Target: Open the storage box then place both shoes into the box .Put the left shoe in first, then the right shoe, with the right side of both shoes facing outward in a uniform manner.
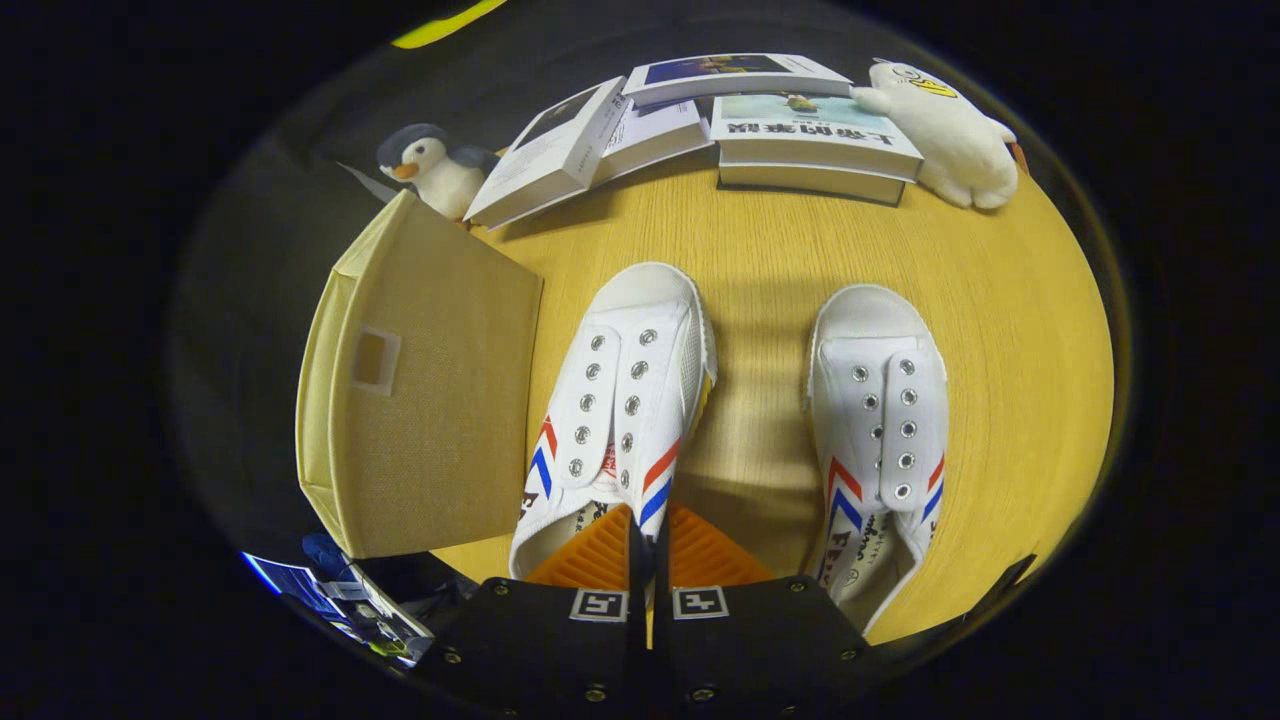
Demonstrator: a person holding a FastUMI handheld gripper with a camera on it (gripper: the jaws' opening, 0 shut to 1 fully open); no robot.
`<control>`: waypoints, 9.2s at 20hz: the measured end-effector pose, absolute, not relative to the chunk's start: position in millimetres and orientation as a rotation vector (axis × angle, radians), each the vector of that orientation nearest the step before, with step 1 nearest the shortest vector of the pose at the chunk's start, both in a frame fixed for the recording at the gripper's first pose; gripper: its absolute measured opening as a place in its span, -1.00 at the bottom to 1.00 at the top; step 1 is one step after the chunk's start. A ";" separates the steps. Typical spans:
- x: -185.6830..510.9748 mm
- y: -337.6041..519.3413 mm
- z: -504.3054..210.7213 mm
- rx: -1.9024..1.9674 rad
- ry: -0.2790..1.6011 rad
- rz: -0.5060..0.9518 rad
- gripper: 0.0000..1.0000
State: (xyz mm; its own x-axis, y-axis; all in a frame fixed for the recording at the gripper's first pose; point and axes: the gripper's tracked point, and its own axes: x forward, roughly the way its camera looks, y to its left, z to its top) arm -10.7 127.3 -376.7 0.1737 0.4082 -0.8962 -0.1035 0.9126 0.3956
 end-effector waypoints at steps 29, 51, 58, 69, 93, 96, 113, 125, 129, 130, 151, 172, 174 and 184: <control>21.8 316.3 -250.2 -0.003 1.299 0.788 -0.96; 53.5 295.2 -241.5 -0.061 1.193 0.725 0.71; 53.3 225.8 -210.9 0.021 1.115 0.668 0.71; 43.2 98.6 -226.5 0.096 1.111 0.490 0.71; -36.5 -32.2 -404.4 -0.046 1.410 0.246 0.71; -41.4 -29.9 -421.6 -0.106 1.434 0.242 0.71; -24.2 -18.3 -417.5 0.264 1.433 0.187 -1.00; -17.4 40.8 -316.7 0.307 1.365 0.365 -1.00; -30.1 54.1 -340.5 0.240 1.444 0.404 -1.00; -38.3 56.4 -344.9 0.227 1.453 0.422 -1.00; -53.5 11.3 -445.5 -0.298 1.298 0.485 -0.69; -17.2 91.9 -298.2 0.136 1.289 0.541 -1.00; -6.8 106.8 -264.6 0.122 1.241 0.559 -1.00; 27.1 239.2 -189.8 0.034 1.143 0.726 -1.00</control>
